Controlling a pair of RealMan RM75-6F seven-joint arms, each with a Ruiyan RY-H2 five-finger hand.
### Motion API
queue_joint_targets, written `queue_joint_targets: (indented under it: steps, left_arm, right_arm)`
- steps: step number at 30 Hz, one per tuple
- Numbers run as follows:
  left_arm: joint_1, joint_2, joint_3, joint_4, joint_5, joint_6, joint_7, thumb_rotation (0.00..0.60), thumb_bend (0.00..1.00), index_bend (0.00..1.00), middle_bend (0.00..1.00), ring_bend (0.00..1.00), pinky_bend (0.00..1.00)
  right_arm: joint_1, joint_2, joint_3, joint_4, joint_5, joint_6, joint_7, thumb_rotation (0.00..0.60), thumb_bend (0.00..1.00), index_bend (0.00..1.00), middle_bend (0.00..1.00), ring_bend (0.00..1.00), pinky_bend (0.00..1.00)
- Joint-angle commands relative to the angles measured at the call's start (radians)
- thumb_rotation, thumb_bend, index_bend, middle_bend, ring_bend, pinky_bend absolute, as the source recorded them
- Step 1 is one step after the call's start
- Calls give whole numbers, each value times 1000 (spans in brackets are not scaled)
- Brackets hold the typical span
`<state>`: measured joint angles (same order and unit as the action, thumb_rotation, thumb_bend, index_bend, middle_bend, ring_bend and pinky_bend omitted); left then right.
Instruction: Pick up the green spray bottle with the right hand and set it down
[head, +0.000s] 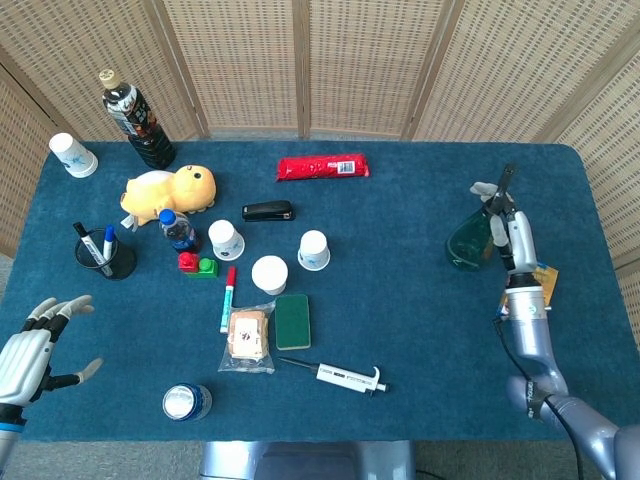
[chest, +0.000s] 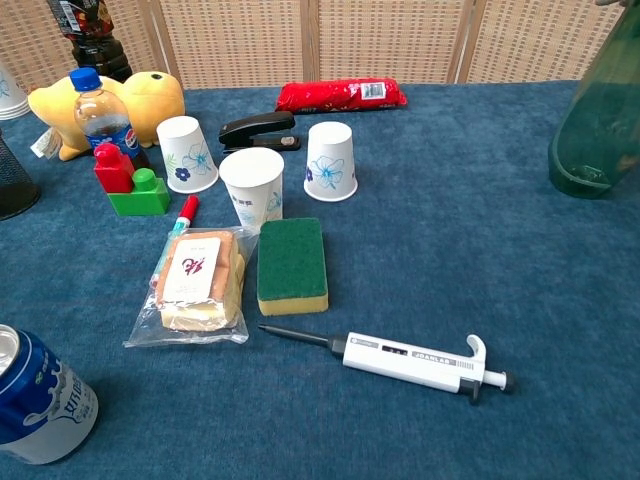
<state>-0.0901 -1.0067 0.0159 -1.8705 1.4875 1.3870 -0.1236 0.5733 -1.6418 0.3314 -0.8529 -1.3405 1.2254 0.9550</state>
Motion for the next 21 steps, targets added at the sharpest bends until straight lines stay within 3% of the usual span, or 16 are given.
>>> queue_joint_targets:
  steps: [1, 21]
  left_arm:
    - [0, -1, 0, 1, -1, -1, -1, 600, 280, 127, 273, 183, 60]
    - [-4, -1, -1, -5, 2, -3, 6, 600, 281, 127, 273, 181, 58]
  right_arm:
    - [0, 0, 0, 4, 4, -7, 1, 29, 228, 220, 278, 137, 229]
    - [-12, -1, 9, 53, 34, -46, 31, 33, 227, 212, 278, 137, 229]
